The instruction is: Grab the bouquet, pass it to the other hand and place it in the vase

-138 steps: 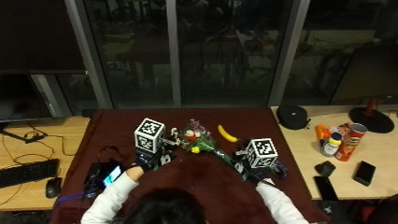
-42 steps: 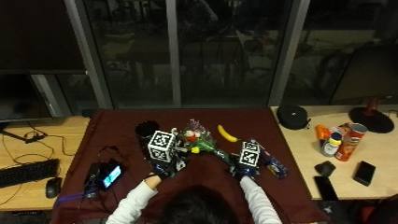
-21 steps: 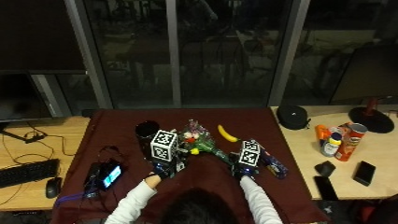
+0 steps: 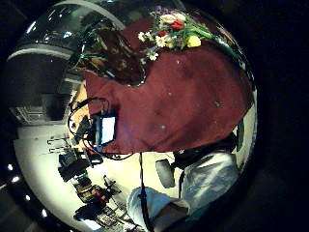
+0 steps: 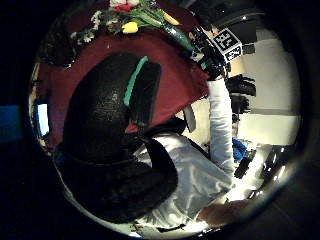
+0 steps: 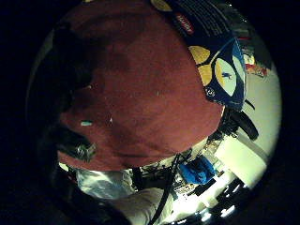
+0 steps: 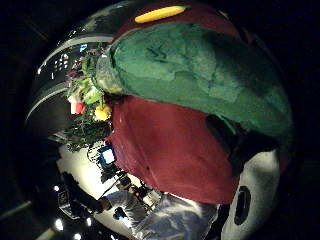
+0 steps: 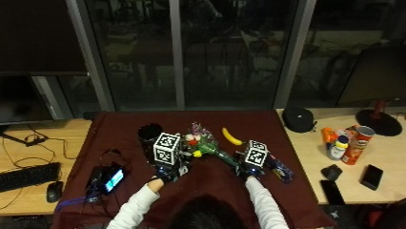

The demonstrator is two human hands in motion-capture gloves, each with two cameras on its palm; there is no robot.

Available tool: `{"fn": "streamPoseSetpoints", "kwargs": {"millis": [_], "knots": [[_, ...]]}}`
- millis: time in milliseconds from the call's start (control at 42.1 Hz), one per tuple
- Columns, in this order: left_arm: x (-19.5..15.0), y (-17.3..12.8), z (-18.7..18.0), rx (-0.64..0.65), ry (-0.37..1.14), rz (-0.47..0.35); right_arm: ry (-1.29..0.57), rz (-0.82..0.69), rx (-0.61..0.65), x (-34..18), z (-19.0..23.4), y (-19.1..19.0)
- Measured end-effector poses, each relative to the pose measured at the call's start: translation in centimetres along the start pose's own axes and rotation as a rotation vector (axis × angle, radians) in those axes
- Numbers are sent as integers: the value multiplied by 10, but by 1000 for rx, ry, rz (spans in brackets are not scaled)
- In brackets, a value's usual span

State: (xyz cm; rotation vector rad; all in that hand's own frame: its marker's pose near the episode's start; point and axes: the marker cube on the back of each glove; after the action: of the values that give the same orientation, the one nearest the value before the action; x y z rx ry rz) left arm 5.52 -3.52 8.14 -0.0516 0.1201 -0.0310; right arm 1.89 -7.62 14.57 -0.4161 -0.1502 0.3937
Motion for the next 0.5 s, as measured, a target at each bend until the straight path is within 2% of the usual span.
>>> {"fn": "streamPoseSetpoints", "kwargs": {"millis": [95, 285, 333, 428, 499], "knots": [[-1, 1, -1, 5, -4, -8, 5, 17, -22, 1, 2, -3], [-1, 2, -2, -8, 5, -1, -44, -12, 23, 4, 13, -32], [0, 1, 0, -21, 16, 7, -62, -22, 82, 1, 7, -26], [5, 2, 3, -57, 48, 26, -114, -21, 295, -9, -17, 4], [7, 2, 3, -67, 56, 38, -214, -23, 412, -11, -23, 9]]}}
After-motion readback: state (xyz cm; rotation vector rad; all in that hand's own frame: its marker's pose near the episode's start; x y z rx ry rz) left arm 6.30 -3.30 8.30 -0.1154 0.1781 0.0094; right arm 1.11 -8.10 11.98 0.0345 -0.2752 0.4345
